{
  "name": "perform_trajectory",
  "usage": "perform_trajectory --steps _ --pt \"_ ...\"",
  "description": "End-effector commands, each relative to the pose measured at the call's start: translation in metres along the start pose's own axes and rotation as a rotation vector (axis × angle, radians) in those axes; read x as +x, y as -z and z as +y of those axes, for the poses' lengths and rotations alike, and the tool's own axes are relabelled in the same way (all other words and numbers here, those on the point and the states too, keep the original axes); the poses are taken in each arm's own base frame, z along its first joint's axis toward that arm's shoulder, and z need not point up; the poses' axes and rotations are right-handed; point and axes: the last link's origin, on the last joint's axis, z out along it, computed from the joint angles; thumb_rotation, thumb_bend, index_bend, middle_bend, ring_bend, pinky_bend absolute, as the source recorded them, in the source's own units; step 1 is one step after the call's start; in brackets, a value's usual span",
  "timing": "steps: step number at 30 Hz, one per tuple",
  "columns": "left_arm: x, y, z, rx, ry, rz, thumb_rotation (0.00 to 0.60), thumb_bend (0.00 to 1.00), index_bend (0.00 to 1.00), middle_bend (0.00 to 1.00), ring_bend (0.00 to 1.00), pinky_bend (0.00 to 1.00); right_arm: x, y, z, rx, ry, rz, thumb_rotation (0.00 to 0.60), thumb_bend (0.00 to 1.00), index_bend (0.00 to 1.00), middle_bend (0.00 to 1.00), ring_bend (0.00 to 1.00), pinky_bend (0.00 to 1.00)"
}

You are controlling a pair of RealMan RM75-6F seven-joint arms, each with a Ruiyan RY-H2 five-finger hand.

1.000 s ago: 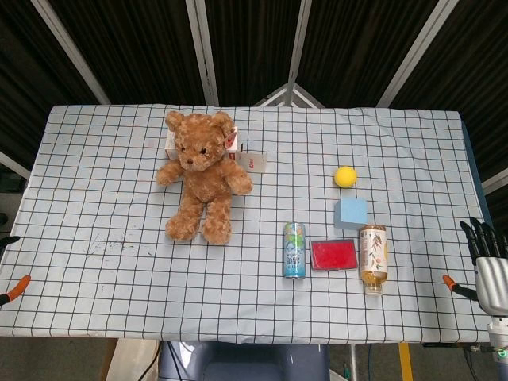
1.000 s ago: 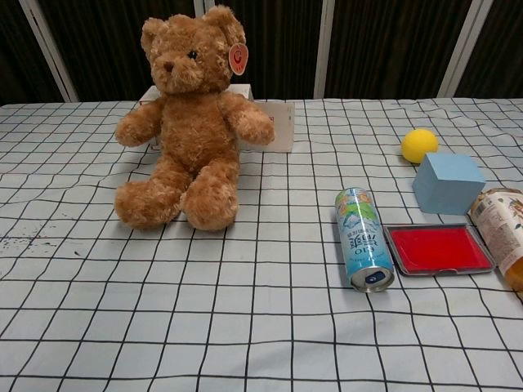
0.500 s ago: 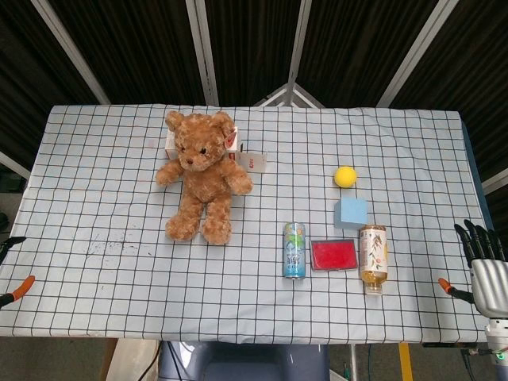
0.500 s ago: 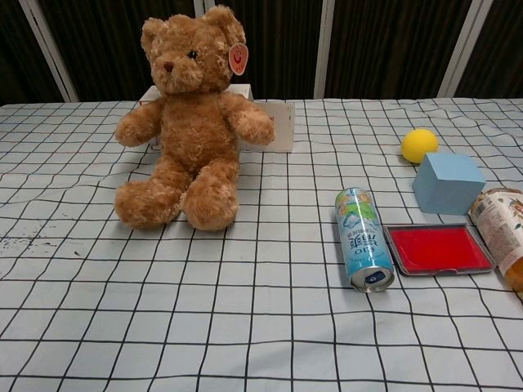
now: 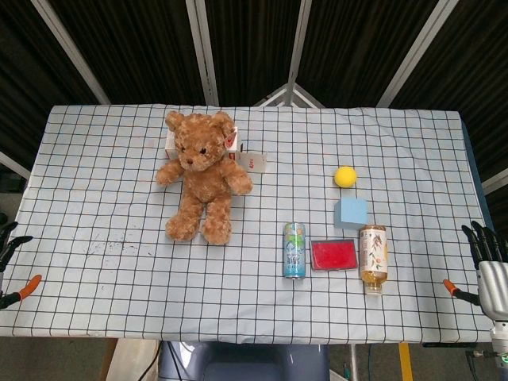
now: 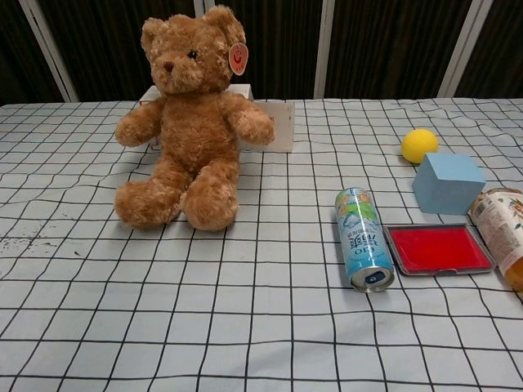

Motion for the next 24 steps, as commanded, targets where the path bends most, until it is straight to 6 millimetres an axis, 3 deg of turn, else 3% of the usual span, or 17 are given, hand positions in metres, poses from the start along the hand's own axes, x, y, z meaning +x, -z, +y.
perform_trajectory --steps 1,9,14,19,24 --pt "-0.002 -0.012 0.003 0.005 0.058 0.009 0.600 0.31 0.22 0.09 0.00 0.00 -0.001 0.000 0.000 0.003 -0.002 -0.005 0.600 0.13 0.05 0.02 0.00 0.00" --pt "-0.007 -0.088 0.025 -0.021 0.509 -0.153 0.600 0.30 0.21 0.12 0.00 0.00 -0.002 -0.002 -0.001 0.008 -0.013 -0.015 0.600 0.13 0.05 0.02 0.00 0.00" --pt "-0.014 -0.138 0.040 0.000 0.663 -0.226 0.600 0.30 0.21 0.13 0.00 0.00 -0.005 -0.003 -0.002 0.010 -0.014 -0.030 0.600 0.13 0.06 0.02 0.00 0.00" --pt "-0.043 -0.177 0.057 0.048 0.754 -0.214 0.600 0.30 0.22 0.14 0.00 0.00 -0.006 -0.003 -0.003 0.012 -0.013 -0.034 0.600 0.13 0.05 0.02 0.00 0.00" --pt "-0.071 -0.201 0.077 0.104 0.833 -0.262 0.600 0.30 0.23 0.15 0.00 0.00 -0.005 -0.003 -0.001 0.000 -0.016 -0.031 0.600 0.13 0.05 0.02 0.00 0.00"
